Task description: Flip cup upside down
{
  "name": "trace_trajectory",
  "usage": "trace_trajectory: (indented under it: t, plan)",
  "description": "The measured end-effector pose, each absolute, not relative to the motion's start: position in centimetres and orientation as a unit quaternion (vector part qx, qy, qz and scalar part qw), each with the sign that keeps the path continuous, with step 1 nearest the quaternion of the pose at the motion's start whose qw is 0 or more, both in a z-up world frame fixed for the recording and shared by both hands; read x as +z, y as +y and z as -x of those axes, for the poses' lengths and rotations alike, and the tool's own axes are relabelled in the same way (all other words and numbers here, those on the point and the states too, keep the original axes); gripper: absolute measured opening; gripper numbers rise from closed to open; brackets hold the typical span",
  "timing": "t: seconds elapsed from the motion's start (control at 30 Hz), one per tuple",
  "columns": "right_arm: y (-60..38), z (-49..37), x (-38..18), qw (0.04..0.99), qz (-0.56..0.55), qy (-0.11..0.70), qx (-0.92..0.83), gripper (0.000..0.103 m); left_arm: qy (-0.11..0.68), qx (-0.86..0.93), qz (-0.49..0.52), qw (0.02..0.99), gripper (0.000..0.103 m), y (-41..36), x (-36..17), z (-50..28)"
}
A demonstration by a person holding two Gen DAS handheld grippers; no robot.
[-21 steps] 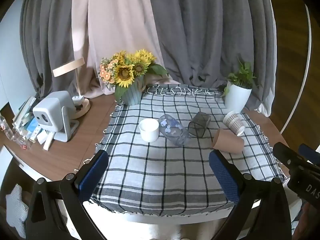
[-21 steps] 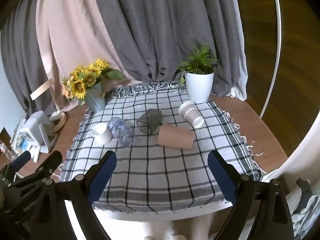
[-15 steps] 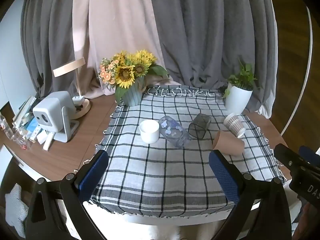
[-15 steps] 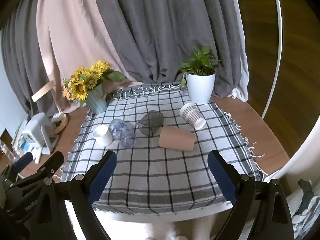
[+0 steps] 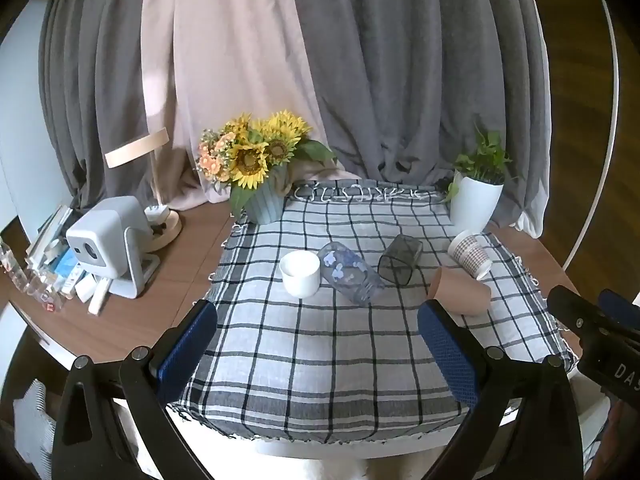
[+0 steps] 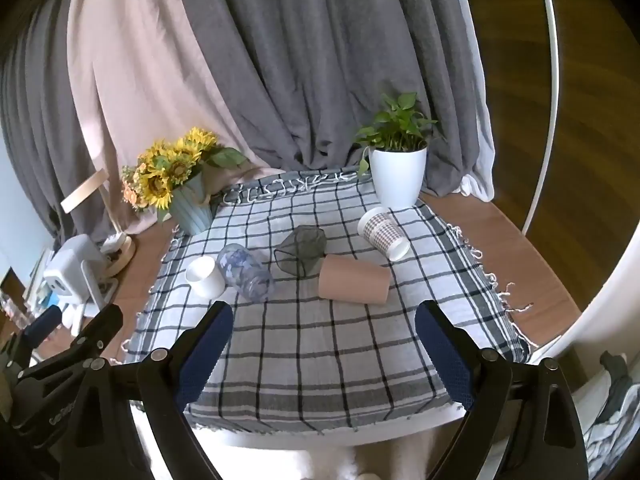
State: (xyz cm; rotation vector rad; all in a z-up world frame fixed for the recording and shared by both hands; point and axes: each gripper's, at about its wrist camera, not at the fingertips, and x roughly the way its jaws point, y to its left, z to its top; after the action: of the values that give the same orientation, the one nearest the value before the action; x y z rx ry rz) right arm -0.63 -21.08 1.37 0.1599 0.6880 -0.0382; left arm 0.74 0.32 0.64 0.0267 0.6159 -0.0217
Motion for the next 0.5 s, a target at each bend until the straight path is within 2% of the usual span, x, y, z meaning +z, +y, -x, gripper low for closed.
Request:
trace_trajectory:
  t: [0.5]
  plan:
    - [-21.12,0.02,1.27,0.938,-0.082,0.335,-0.025,0.093,0.306,-0.015,-0.013,0.952,0.102,-0.34,0.44,-1.19]
